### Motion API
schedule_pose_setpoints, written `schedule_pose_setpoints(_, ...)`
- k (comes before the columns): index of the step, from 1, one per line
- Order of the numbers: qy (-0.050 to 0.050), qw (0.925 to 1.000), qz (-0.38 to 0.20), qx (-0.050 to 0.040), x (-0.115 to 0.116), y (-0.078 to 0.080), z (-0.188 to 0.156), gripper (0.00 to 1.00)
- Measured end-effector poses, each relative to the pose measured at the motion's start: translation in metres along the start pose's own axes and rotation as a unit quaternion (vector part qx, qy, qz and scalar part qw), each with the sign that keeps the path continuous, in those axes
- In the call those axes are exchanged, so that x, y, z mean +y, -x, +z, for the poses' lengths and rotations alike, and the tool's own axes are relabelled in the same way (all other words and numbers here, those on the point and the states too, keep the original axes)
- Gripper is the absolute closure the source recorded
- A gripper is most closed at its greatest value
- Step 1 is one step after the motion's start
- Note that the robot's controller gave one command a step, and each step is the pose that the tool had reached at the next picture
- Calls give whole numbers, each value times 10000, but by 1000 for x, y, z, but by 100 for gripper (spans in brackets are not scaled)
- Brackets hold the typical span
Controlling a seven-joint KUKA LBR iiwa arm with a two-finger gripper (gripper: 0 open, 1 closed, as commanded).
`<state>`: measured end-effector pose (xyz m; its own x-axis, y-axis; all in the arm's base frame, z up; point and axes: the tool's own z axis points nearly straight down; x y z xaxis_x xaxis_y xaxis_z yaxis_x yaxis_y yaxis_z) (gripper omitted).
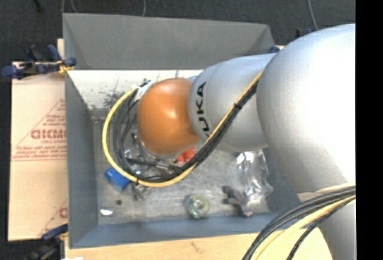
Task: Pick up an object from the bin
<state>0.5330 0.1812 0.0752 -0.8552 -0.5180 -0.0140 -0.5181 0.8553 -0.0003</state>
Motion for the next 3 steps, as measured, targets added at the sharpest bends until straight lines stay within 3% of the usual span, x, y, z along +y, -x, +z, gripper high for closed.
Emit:
schedule_pose_setpoints(1, 3, 10000, 2, 39, 0, -3, 2, 0)
schedule_pose_setpoints(2, 3, 10000, 3, 4, 0, 0, 0, 100)
schedule_pose_setpoints(3, -9, 10000, -16, 27, -1, -1, -56, 100)
